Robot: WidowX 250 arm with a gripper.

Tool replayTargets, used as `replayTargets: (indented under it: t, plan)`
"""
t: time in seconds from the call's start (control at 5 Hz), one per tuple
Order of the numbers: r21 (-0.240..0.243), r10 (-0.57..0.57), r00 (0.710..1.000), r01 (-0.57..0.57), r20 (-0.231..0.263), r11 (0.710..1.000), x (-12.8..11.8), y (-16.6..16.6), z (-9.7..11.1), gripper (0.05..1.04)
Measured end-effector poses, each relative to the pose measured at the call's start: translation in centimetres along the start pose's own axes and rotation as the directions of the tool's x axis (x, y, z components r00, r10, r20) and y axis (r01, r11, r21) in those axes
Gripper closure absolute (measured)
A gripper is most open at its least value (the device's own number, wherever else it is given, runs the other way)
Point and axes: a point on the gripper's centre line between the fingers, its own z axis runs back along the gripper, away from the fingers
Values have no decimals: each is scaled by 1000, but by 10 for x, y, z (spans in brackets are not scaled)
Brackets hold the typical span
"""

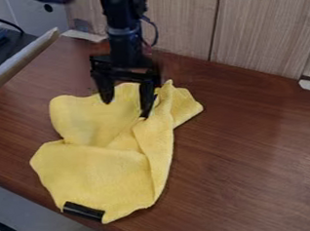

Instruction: Unfold the cloth from middle to right

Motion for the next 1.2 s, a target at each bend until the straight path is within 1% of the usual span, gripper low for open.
replayTargets:
  t: [0.2, 0.4, 0.6, 0.8, 1.0, 1.2]
  plan:
    - [21, -13, 1000, 13, -11, 1000, 10, -9, -12, 133]
    - [21, -20, 1000, 20, -24, 1000, 15, -12, -20, 413]
    - [36, -37, 999, 39, -30, 999, 19, -16, -27, 715]
    - [38, -34, 999, 36, -34, 999, 20, -15, -28, 916]
    - [49, -12, 999, 14, -33, 999, 21, -6, -28, 1009]
    - [42, 44, 998, -42, -38, 998, 21, 13, -27, 1020]
